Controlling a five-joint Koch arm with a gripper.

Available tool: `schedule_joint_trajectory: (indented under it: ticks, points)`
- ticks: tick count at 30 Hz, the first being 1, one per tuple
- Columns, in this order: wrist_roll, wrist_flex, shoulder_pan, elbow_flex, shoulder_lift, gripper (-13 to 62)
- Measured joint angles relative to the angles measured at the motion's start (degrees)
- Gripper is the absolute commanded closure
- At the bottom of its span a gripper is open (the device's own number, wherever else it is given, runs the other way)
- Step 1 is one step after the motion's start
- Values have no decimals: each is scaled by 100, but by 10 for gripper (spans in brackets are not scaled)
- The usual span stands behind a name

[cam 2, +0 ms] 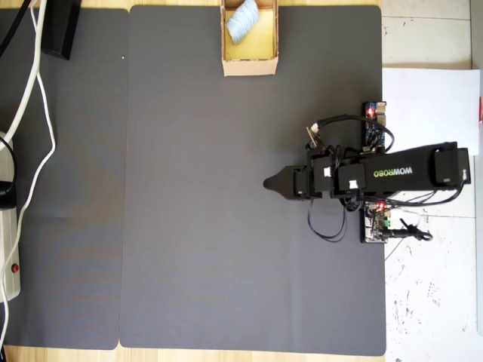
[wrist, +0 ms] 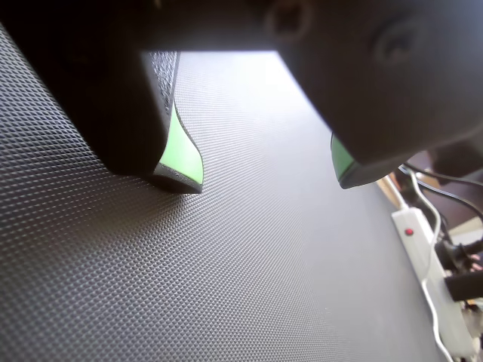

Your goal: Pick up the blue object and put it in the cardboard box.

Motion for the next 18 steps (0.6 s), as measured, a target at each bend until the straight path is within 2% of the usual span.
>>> schedule_joint_trajectory:
  ticks: [18]
  points:
    - [18, 255, 220, 0, 0, 153]
